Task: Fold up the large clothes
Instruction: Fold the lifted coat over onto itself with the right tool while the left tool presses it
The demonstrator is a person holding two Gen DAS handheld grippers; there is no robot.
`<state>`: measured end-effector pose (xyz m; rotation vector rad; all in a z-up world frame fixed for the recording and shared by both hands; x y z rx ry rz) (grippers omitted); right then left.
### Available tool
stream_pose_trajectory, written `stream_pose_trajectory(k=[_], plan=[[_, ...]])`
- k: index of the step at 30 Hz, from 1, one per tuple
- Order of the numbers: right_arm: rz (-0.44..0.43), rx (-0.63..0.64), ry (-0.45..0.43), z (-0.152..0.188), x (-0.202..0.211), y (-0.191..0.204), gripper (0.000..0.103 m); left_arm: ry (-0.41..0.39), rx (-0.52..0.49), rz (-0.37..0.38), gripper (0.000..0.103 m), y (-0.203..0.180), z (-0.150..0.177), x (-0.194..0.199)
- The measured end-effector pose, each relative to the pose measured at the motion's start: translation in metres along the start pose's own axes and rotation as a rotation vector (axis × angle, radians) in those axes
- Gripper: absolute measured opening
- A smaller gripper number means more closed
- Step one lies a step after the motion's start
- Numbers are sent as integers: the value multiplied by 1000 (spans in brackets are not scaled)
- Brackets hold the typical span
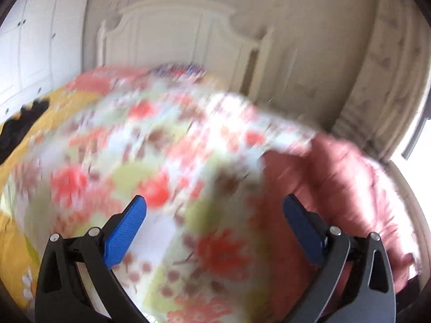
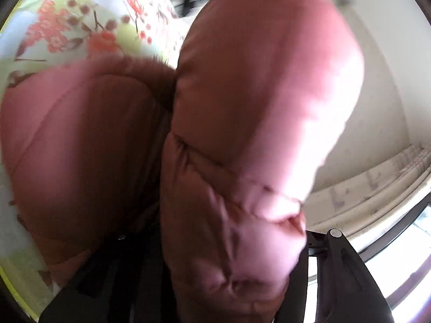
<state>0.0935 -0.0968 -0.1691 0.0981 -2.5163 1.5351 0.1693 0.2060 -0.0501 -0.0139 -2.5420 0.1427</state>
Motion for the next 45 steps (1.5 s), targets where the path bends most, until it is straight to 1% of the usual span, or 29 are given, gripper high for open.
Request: stream_pose_trajectory(k=[2, 5, 8, 10, 12, 14, 16, 17, 18, 19, 20, 22, 23, 24, 25, 26, 28, 31, 33, 34, 36, 38, 39, 40, 41, 42, 43, 44, 45], plan=[[3, -45, -60, 4, 12, -7, 46, -48, -78, 57, 101, -27, -23, 15], [33, -79, -135, 16, 26, -19, 45, -74, -166, 102, 101, -67, -45, 21], [54, -72, -151, 28, 24, -21, 45, -52, -239, 194, 101, -116, -61, 15], [59, -81, -167, 32, 26, -23, 45, -17, -280, 214, 101, -141, -65, 6], [55, -89, -186, 19, 19, -22, 45, 36, -364, 196, 101, -167, -65, -11], [52, -69, -196, 23, 17, -20, 46, 107, -473, 152, 101, -185, -54, -39], [50, -28, -193, 27, 16, -15, 46, 256, -593, 57, 101, -190, -17, -82], [43, -18, -187, 29, 15, -13, 48, 290, -636, 22, 101, -189, 0, -99], [26, -17, -174, 33, 13, -14, 50, 275, -654, 28, 101, -189, 15, -110], [-1, -14, -160, 39, 12, -16, 50, 231, -610, 73, 101, -184, 25, -117], [-31, -8, -150, 42, 13, -18, 52, 222, -554, 97, 101, -177, 30, -121], [-106, -14, -131, 52, 20, -30, 59, 191, -461, 115, 101, -160, 33, -119], [-140, -42, -136, 56, 26, -38, 70, 167, -441, 111, 101, -155, 34, -116], [-222, -109, -144, 63, 36, -50, 75, 136, -419, 112, 101, -150, 34, -112], [-315, -198, -142, 71, 43, -64, 75, 116, -407, 117, 101, -148, 34, -109], [-382, -274, -137, 77, 47, -76, 75, 95, -394, 126, 101, -145, 34, -107], [-502, -498, -157, 87, 52, -113, 74, 75, -374, 131, 101, -142, 34, -104], [-583, -798, -147, 98, 36, -166, 72, 47, -380, 111, 101, -144, 30, -97], [-574, -914, -91, 90, 28, -184, 72, 32, -382, 104, 101, -146, 27, -90], [-564, -932, -58, 85, 18, -185, 72, 33, -381, 105, 101, -146, 26, -93], [-587, -916, -27, 68, 7, -166, 72, 46, -377, 117, 101, -146, 25, -93], [-655, -804, 59, 58, -2, -123, 73, 67, -388, 134, 101, -143, 19, -90], [-670, -708, 116, 56, -11, -100, 74, 77, -391, 114, 101, -139, 12, -84], [-598, -600, 116, 61, -8, -81, 74, 78, -386, 79, 101, -135, 6, -79], [-482, -481, 47, 62, -2, -68, 74, 70, -377, 17, 101, -129, -6, -67], [-439, -441, 18, 65, 0, -63, 74, 53, -359, -24, 101, -126, -18, -52], [-447, -459, 19, 67, -2, -65, 74, 36, -332, -28, 101, -126, -29, -37], [-462, -475, 29, 68, -5, -68, 74, 27, -309, -7, 101, -129, -35, -27], [-474, -483, 37, 68, -9, -71, 74, 16, -283, 48, 101, -138, -43, -11]])
Point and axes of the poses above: each gripper's, at about its wrist camera, not at the fingertips, and x roughly against the way its jaws point, y to its left, z to its underside, the point moved 8 cm from there along -x, roughly the way its jaws point, and after that the axes turned 4 degrees about -x, right-handed, at the moved point
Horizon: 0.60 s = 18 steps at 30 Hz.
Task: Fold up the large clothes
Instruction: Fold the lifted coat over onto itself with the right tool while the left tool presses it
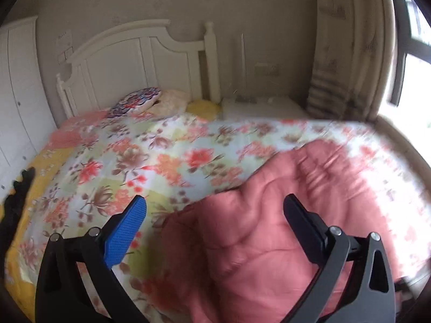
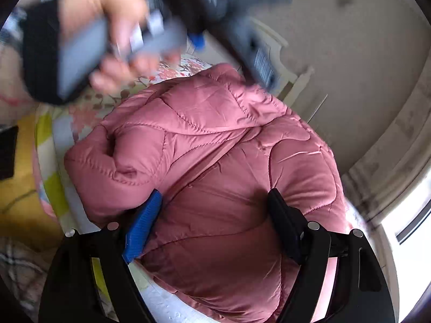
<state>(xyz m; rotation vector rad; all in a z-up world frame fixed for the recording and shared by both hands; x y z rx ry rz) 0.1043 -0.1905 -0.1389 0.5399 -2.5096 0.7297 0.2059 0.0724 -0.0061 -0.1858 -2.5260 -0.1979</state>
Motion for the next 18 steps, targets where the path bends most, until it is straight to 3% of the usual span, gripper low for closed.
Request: stream_pose_trajectory(k=[2, 4, 8, 9, 10, 13, 16, 18], plan=[[8, 7, -5, -2, -2, -3, 74, -12, -1, 47, 101, -14, -10, 12], [27, 19, -15, -1, 0, -4, 74, -1, -25, 36, 101, -27, -12, 6], [36, 29, -21, -3, 9, 8, 74, 193, 12, -60, 101, -24, 36, -68], [38, 32, -25, -2, 12, 10, 74, 210, 28, -46, 101, -24, 52, -86], [38, 37, -31, -2, 14, 12, 74, 169, 85, 33, 101, -20, 64, -98], [52, 78, -40, -5, -2, 30, 74, 157, 253, 129, 101, 3, 67, -94], [-14, 32, -49, -8, 8, 26, 73, 153, 206, 120, 101, 2, 70, -92], [-94, -42, -88, -18, 29, 12, 60, 140, 200, 103, 101, 2, 69, -89]])
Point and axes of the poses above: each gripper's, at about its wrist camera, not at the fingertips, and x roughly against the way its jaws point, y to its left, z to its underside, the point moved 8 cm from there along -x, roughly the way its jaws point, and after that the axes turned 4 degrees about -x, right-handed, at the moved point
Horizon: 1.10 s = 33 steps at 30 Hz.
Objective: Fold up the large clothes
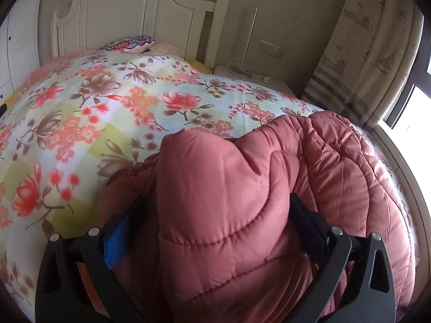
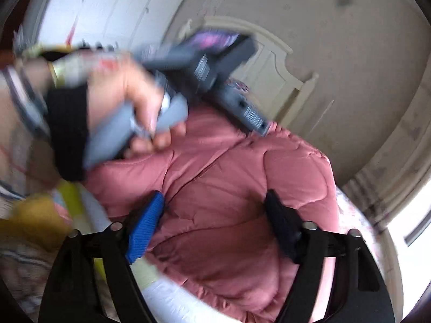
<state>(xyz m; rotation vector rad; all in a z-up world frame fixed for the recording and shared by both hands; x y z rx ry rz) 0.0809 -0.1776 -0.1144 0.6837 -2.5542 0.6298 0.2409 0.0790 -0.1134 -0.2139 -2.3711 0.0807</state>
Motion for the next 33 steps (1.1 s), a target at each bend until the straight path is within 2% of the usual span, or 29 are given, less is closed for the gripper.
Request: stream_pose_trajectory(k=[4, 6, 8, 10, 11, 12, 14, 15, 19, 21, 24, 27, 30, 31, 32, 33], plan=[[-25, -278, -108, -20, 40, -72, 58, -5, -17, -19, 101, -1, 0, 1], [-67, -428, -129, -17, 47, -107, 54, -7, -17, -20, 101, -1, 1, 2], [-83, -496, -137, -11, 48, -123, 53, -6, -18, -21, 101, -1, 1, 2], [-98, -466, -97, 1, 34, -115, 50, -4, -19, -21, 101, 0, 0, 0], [-120, -414, -53, 7, 23, -100, 49, -6, -22, -14, 101, -1, 0, 0], [-115, -316, 26, 22, 3, -79, 50, -5, -27, -14, 101, -2, 1, 0], [19, -160, 14, 36, -11, -62, 50, 0, -33, -17, 101, -1, 0, -1], [49, -141, 7, 38, -12, -58, 50, 1, -34, -18, 101, -1, 0, 0], [3, -160, 56, 25, 0, -67, 50, -1, -31, -20, 101, 0, -1, 0], [-25, -177, 37, 11, 12, -76, 50, -1, -28, -19, 101, 0, -1, 0], [55, -149, -33, -18, 20, -102, 50, -5, -36, -30, 101, 0, 0, 1], [112, -157, -55, -46, 3, -133, 50, -8, -33, -26, 101, 1, 0, 1], [91, -218, 38, -47, -45, -160, 50, -10, -30, -23, 101, 0, 0, 2], [46, -233, 120, -35, -69, -163, 50, -12, -24, -28, 101, 2, 0, 2], [-43, -263, 253, -13, -99, -157, 50, -9, -19, -27, 101, 3, 0, 1], [-73, -301, 261, 0, -113, -157, 50, -4, -16, -13, 101, 4, 0, 0]])
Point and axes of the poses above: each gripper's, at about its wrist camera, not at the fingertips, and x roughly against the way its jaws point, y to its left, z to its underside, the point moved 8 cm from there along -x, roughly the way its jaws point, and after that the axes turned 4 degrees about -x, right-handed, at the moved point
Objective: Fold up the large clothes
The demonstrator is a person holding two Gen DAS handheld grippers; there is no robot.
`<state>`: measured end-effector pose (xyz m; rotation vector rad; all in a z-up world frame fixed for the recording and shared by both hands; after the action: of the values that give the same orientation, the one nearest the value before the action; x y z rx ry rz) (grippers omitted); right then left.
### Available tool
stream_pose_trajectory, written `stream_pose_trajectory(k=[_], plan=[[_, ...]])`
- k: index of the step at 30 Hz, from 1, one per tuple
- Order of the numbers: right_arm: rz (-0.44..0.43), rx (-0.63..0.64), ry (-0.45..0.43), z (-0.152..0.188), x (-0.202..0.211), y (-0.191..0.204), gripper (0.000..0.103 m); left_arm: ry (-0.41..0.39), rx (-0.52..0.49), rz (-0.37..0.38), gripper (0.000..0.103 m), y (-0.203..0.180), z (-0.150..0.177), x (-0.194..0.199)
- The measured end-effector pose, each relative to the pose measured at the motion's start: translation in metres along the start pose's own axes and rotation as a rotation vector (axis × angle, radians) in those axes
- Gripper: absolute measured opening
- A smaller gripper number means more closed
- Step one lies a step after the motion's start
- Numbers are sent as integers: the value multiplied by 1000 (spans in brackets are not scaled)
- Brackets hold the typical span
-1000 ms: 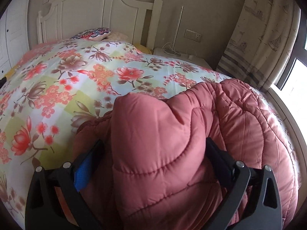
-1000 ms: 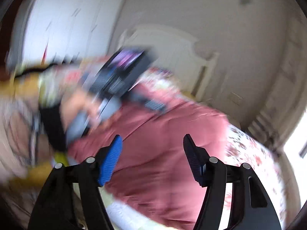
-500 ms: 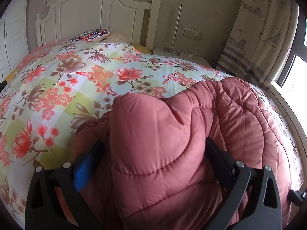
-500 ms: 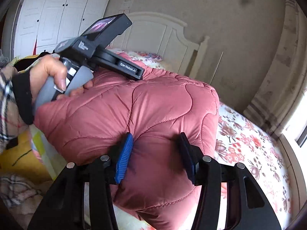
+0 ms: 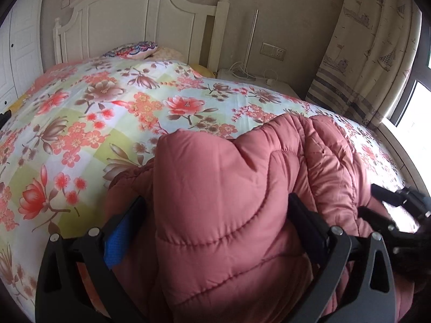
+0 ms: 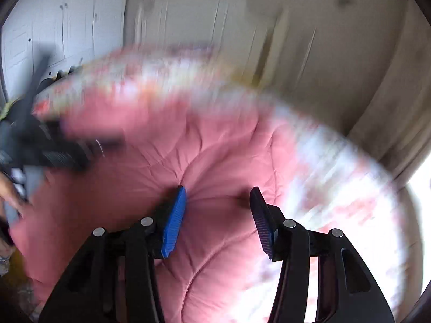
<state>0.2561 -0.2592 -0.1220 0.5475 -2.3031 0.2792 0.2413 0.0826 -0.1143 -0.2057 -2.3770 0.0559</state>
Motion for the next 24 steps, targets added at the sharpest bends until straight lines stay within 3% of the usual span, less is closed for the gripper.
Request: stream_pose_trajectory(k=[2, 5, 9, 12, 15, 16, 18, 21, 24], plan=[[-23, -25, -39, 3, -2, -3, 50, 1, 3, 8, 101, 0, 0, -1], [15, 5, -7, -5, 6, -2, 50, -1, -2, -2, 101, -1, 0, 0], [152, 71, -62, -46, 20, -5, 50, -14, 7, 4, 101, 0, 0, 1], [135, -36, -110, -84, 10, -25, 50, -14, 6, 2, 101, 1, 0, 1], [143, -77, -24, -93, -32, -36, 50, -16, -9, -13, 101, 1, 1, 2], [172, -42, 48, -83, -55, -36, 50, -17, -14, -18, 101, 1, 1, 3], [149, -6, 191, -52, -93, -32, 50, -15, -29, -32, 101, 0, 2, 3], [147, -74, 150, -51, -88, -39, 51, -20, -28, -28, 101, -1, 1, 3], [191, -64, 95, -58, -61, -42, 51, -23, -25, -27, 101, 0, 2, 4]])
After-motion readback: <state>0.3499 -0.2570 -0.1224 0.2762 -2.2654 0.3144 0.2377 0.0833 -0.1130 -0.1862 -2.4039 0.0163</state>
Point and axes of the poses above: each gripper's, at about its wrist camera, not at the fingertips, and x roughly against the way its jaws point, y to its left, z to its underside, the point moved 8 cm from there along -x, roughly the way its jaws point, and after that the axes turned 4 degrees about -x, right-handed, at the moved point
